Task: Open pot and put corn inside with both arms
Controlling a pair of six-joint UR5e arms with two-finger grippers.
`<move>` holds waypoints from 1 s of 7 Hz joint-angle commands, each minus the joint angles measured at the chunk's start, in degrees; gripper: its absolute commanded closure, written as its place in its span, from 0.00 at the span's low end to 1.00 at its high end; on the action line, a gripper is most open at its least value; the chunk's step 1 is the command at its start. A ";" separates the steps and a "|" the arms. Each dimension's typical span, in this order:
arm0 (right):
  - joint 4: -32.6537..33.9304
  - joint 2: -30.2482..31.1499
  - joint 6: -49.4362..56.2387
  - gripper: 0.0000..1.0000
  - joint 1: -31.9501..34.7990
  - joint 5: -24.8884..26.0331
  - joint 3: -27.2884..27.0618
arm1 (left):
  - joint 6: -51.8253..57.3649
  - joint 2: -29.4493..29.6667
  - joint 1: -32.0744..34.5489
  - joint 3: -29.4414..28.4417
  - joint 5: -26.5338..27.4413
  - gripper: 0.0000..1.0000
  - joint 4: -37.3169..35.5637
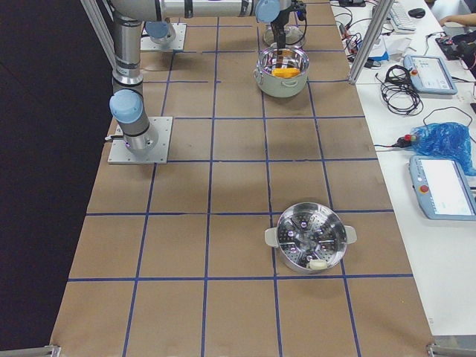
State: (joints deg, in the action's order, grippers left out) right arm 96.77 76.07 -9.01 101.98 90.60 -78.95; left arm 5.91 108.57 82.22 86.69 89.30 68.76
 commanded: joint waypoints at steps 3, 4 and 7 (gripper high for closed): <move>-11.36 14.60 0.93 0.09 -7.75 -4.21 -7.94 | -2.92 -13.64 5.40 -1.69 2.63 0.00 17.54; -7.17 15.94 0.75 0.06 -8.02 -3.60 -8.76 | -3.01 -15.47 6.10 -1.52 2.37 0.00 18.25; -7.04 15.95 -1.54 0.00 -7.76 -3.41 -8.24 | -5.38 -15.93 8.22 -0.47 2.19 0.00 19.40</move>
State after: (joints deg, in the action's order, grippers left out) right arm 89.59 91.95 -10.30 94.17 87.14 -87.17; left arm 1.50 92.67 89.88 86.05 91.54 88.04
